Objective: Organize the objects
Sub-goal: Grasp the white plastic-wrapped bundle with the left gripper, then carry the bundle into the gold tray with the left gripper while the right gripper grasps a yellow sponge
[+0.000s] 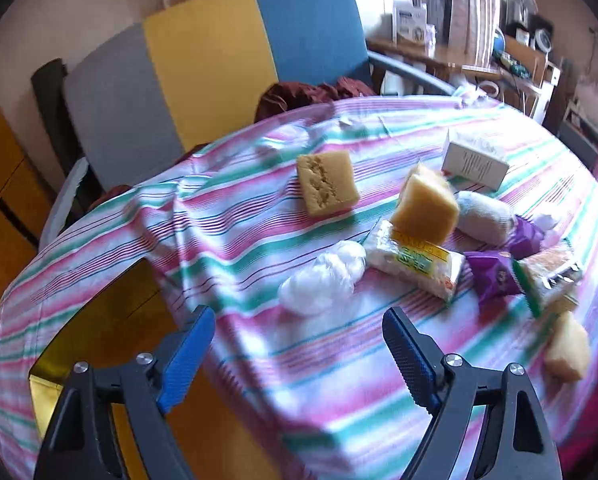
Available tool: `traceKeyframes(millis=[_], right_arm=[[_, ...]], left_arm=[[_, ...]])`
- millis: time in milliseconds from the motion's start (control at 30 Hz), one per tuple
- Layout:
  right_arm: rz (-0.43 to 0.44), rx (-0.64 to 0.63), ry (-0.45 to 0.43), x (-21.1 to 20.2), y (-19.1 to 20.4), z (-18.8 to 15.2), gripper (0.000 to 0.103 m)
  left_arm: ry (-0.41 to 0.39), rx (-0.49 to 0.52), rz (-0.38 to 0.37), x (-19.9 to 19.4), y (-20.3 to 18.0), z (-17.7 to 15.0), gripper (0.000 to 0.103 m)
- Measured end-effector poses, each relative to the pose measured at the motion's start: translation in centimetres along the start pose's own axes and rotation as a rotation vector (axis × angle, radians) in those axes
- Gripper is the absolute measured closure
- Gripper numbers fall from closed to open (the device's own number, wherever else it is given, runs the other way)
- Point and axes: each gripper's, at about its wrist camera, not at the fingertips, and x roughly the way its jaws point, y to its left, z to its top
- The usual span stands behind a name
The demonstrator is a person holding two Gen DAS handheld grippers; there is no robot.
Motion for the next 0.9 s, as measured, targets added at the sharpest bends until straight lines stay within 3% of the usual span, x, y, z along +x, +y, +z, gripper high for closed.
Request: traceKeyframes(millis=[233,300,367,433,600,900], right_arm=[[0.015,0.025,0.011,0.2,-0.4,0.1,0.000],[0.012,0.025,0.017,0.3,-0.4,0.1,0.000],[0.009,0.020,0.023,0.5,-0.3,0.1,0.000],[0.000,0.013,0.025,0.5,-0.2,0.1,0.000],[-0.024,-0.003,0.034,0.8,0.1,0.1,0.001],[-0.062,-0.099,0.080,2.0,2.7,0.1,0.002]], left_arm=[[0.089,0.013,0.001,5.6,-0.6,2.1,0.016],[0.112,0.010,-0.005,6.7,-0.7,2.4,0.024],[0.149,0.004,-0.040,8.0,-0.8,2.5,0.057],[0.150,-0.020,-0.063,8.2,-0.7,2.4,0.060],[0.072,-0.022,-0.093,5.3,-0.7,1.4,0.063],[-0.042,-0.152,-0.165,-2.8,3.1,-2.8,0.062]])
